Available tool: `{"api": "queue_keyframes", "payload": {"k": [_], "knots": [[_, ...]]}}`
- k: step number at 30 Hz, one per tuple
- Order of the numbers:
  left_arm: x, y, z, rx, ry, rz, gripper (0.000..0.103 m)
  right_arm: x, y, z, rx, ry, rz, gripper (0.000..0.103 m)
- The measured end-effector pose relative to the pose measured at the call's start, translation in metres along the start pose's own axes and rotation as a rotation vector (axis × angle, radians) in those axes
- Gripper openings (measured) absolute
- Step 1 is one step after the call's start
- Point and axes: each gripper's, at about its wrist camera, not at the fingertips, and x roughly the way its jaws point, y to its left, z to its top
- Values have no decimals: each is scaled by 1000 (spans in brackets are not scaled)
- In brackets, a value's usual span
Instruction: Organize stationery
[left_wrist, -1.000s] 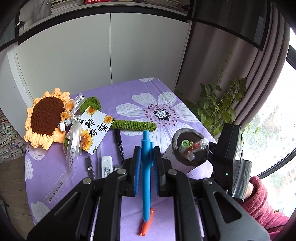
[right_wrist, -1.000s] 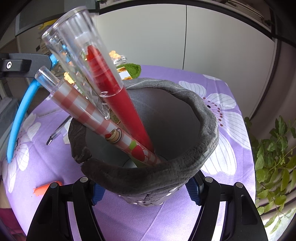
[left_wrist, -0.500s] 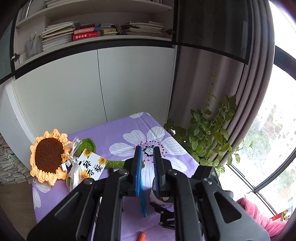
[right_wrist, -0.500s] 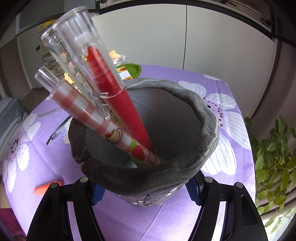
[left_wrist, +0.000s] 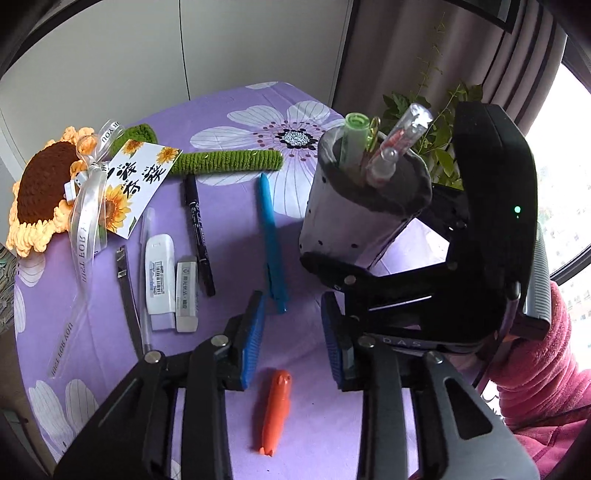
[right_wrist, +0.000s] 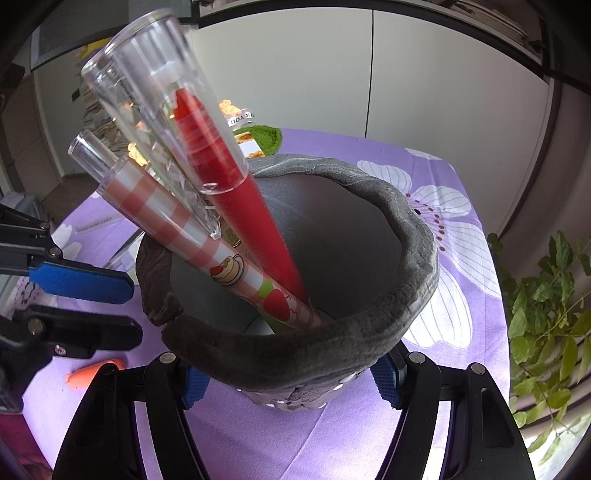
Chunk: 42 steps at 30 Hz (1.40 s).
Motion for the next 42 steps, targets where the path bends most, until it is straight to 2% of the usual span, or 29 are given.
{"api": "queue_keyframes", "payload": {"k": [5, 10, 13, 18, 20, 24, 28, 29, 32, 35, 42], "knots": [[7, 6, -2, -33, 8, -13, 41, 1, 7, -1, -41, 17, -18, 73], [17, 3, -7, -28, 39, -13, 41, -15, 2, -5, -92, 9, 28, 74], [21, 0, -7, -25, 46, -15, 41, -25, -5, -6, -111, -13, 16, 78], [32, 0, -5, -29, 66, 0, 41, -30, -13, -8, -83, -48, 80, 80], [37, 2, -3, -36, 74, 5, 41, -25, -14, -10, -81, -36, 69, 80], [44, 5, 1, -51, 77, 0, 39, -21, -15, -14, -75, -24, 73, 80], [47, 8, 5, -50, 63, 16, 20, -26, -19, -15, -54, -61, 84, 80], [48, 10, 6, -56, 64, 11, 12, -25, -19, -15, -50, -59, 89, 80], [49, 17, 8, -82, 73, -21, 11, -25, -18, -14, -51, -56, 91, 79], [40, 19, 7, -86, 59, -12, 11, -22, -18, -13, -45, -41, 92, 79], [-22, 16, 12, -61, -88, 38, 11, -19, -16, -12, -54, -30, 82, 79]]}}
